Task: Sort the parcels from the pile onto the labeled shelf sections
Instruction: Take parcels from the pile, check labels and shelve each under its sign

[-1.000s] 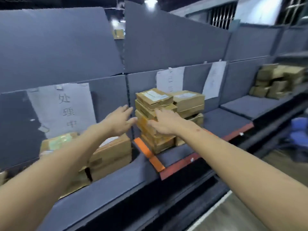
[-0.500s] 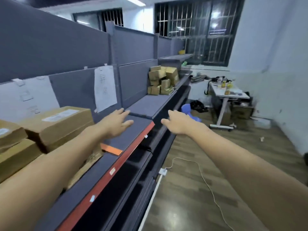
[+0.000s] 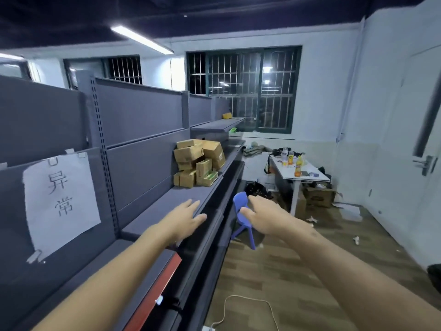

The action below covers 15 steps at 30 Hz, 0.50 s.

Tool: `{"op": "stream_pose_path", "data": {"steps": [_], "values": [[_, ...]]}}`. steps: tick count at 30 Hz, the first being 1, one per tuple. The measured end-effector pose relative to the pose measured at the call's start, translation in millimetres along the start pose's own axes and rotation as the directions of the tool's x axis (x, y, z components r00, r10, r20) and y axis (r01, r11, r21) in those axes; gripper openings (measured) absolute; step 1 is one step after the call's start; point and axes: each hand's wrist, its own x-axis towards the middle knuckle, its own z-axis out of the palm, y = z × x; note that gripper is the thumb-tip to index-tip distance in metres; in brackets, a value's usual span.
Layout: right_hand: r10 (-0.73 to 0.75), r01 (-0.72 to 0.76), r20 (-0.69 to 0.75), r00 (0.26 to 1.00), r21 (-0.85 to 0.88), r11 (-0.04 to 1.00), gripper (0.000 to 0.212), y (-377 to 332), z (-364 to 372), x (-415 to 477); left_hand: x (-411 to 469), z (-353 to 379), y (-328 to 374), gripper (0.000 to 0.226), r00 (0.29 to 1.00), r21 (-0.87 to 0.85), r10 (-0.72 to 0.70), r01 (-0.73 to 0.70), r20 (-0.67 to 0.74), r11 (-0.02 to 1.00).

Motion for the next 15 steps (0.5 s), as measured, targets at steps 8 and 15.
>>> {"op": "stream_pose_path", "data": {"steps": [8, 15], "values": [[-0.098, 0.098, 0.005, 0.995, 0.021, 0.995, 0.047, 96.3, -19.2, 159.2, 185.6, 19.7, 40.1, 0.064, 0.999, -0.047, -0.039, 0.038, -0.022, 0.998], [-0.187, 0.185, 0.002, 0.982, 0.116, 0.976, 0.052, 164.2, -63.9, 301.9, 327.5, 17.3, 63.5, 0.064, 0.985, -0.098, -0.154, 0.146, -0.08, 0.984]]}}
